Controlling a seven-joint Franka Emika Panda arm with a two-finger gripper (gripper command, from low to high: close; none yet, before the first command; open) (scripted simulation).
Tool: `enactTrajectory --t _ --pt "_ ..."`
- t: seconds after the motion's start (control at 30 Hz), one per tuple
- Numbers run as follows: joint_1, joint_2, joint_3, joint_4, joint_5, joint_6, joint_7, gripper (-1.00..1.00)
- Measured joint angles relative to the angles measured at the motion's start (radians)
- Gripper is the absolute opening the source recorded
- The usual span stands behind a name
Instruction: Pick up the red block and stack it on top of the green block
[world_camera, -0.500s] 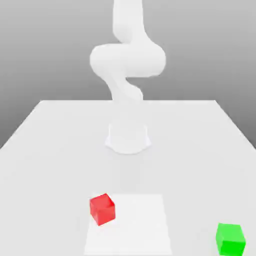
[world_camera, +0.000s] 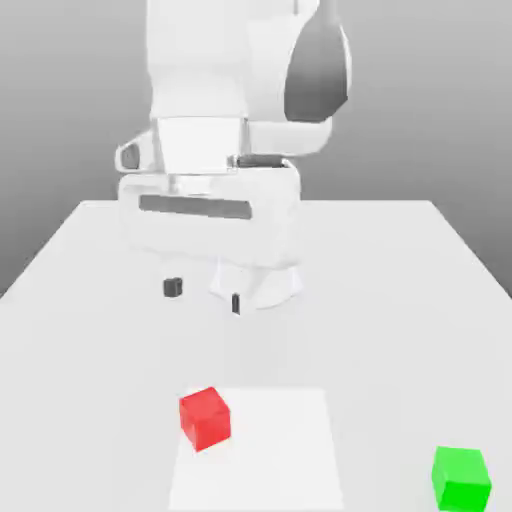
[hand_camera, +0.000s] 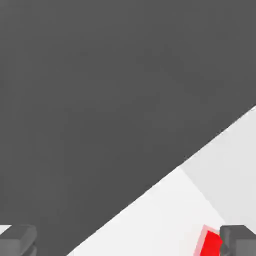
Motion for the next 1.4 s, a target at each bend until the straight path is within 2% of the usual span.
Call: enactTrajectory --t 0.17,0.37,0.4,0.63,0.87,1.07,1.4 --pt "-0.040 0.179 -0.013 -0.089 -0.074 0.111 0.222 0.00" --pt "-0.018 0.396 -0.038 -0.070 -0.106 0.291 0.264 0.00" --pt "-0.018 0.414 -0.038 -0.068 -0.106 0.307 0.265 -1.00" --pt "-0.017 0.410 -0.038 -0.069 -0.109 0.305 0.268 -1.00" --pt "0.000 0.207 -0.018 -0.084 -0.094 0.117 0.229 -1.00" --pt "0.122 0.266 0.077 0.067 -0.157 0.014 0.002 -1.00" --pt "0.274 0.410 0.291 0.332 -0.236 -0.118 -0.408 -1.00"
